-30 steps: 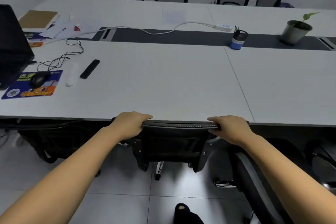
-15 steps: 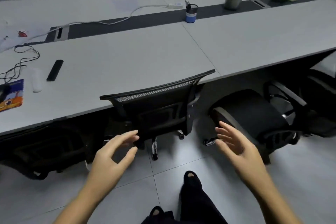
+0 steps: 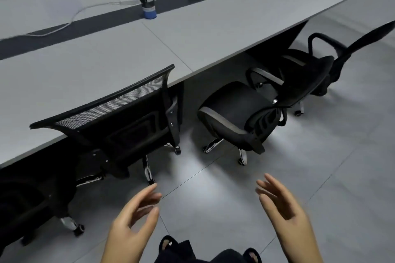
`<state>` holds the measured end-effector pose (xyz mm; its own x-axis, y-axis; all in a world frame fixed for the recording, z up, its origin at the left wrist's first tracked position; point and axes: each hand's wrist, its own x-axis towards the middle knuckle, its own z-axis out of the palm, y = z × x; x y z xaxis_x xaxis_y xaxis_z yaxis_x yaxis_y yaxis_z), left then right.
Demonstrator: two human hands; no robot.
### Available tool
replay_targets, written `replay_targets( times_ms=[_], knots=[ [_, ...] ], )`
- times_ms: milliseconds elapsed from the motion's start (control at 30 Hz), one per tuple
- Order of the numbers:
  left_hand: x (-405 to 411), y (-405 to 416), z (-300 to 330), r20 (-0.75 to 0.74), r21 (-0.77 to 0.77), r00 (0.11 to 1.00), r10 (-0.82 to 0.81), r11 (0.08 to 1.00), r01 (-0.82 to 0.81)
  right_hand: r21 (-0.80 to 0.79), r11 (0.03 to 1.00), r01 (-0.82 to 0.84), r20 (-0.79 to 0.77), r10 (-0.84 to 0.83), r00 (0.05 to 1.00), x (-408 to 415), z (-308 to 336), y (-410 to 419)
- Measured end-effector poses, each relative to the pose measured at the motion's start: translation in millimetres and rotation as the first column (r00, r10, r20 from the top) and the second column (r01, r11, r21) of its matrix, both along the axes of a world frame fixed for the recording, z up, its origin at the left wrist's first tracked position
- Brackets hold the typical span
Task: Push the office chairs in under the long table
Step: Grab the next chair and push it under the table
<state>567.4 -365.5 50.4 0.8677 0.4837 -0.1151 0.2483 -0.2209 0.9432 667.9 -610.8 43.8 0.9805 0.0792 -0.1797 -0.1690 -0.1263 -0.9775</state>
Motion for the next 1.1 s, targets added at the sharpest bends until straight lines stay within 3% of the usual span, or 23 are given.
replay_targets(
  times_ms=[500, 800, 1100],
  knots=[
    [100, -229, -5, 0.045, -0.033, 0.991, -0.125, 0.991, 0.126, -0.005, 0.991, 0.133, 0.067, -0.132, 0.989, 62, -4, -247],
    [193, -287, -8, 0.069, 0.014, 0.981, -0.182, 0.983, 0.182, -0.014, 0.994, 0.105, 0.068, -0.104, 0.992, 146, -9, -303],
    [354, -307, -3, 0.137, 0.050, 0.981, -0.134, 0.990, 0.128, -0.041, 0.994, 0.104, 0.146, -0.097, 0.984, 313, 3, -337]
  ],
)
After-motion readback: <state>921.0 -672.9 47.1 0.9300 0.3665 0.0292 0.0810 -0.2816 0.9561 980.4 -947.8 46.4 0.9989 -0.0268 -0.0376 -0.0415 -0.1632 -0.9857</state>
